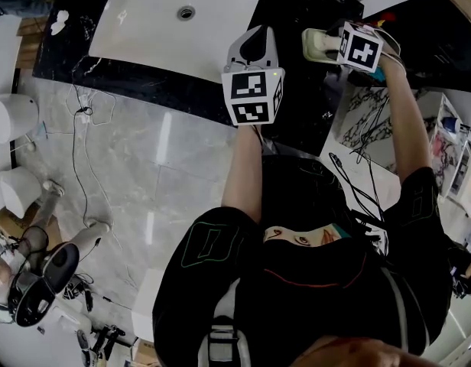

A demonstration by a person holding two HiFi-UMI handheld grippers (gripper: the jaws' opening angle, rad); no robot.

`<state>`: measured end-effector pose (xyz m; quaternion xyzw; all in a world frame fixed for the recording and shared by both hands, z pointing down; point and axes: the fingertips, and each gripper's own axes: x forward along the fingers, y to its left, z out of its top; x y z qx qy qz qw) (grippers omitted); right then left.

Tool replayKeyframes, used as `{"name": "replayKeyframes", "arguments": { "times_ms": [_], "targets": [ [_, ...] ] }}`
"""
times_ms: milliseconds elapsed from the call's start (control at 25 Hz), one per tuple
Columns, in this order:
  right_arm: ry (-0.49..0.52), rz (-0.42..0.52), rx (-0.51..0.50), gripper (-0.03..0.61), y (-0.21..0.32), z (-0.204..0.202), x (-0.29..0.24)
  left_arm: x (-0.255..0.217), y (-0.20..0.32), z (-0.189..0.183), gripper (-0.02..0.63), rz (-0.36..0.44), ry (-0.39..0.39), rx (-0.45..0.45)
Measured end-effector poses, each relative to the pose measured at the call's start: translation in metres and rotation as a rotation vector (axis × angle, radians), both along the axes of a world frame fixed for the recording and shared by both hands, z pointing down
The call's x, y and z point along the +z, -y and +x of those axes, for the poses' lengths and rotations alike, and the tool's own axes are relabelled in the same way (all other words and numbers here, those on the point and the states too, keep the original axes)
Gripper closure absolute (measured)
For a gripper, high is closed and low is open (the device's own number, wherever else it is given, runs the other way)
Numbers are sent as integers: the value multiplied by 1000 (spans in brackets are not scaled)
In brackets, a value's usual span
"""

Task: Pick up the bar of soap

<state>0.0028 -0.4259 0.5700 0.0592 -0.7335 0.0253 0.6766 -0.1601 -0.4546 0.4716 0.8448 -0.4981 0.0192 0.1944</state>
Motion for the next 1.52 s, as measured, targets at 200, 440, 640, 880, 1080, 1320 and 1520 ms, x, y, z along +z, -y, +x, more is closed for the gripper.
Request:
{"name": "replayKeyframes", "arguments": {
  "times_ms": [200, 440, 640, 880, 1080, 1320, 1520],
  "targets": [
    [-54, -38, 19, 374, 5, 2, 6, -8, -2, -2, 606, 25, 4, 12],
    [-37, 3, 66, 377, 7, 6, 2, -25, -2, -6, 606, 70, 9, 31],
    [22, 77, 85, 382, 4, 1, 1, -33, 2, -22, 606, 81, -10, 10],
    [139, 121, 277, 382, 3, 5, -5, -50, 9, -45, 606, 114, -39, -35],
    [288, 224, 444, 382, 13, 7, -29, -53, 9, -52, 606, 122, -37, -38],
    [539, 406, 577, 382, 31, -22, -80, -60, 11, -47, 606, 144, -8, -14],
    [722, 531, 664, 382, 41, -43, -115, -68, 13, -43, 606, 163, 9, -8]
  ]
}}
